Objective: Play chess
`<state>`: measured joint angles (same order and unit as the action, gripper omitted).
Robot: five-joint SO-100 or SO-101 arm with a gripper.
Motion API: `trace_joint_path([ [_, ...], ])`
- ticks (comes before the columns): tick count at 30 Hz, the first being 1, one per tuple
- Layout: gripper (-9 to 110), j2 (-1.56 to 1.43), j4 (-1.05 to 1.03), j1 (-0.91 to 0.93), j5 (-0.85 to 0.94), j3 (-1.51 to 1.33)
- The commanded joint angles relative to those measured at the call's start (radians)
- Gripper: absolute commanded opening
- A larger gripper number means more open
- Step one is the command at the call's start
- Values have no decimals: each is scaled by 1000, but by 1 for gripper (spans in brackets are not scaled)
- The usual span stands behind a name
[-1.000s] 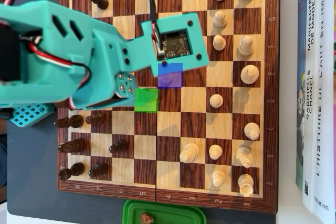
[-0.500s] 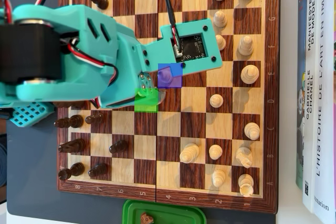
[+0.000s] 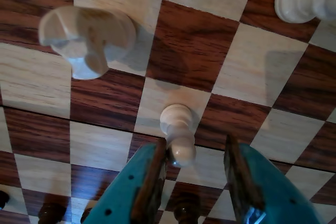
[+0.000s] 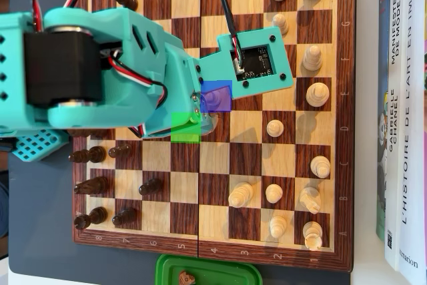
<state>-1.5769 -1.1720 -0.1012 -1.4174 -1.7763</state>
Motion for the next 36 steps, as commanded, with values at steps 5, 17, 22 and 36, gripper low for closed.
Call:
trace_joint_path([
  [5,17,-14,-2,-6,-3,46],
  [17,17,-12,5,-29,-8,46],
  [22,17,-6,5,-23,-6,41],
  [36,17,18,6,-17,-2,46],
])
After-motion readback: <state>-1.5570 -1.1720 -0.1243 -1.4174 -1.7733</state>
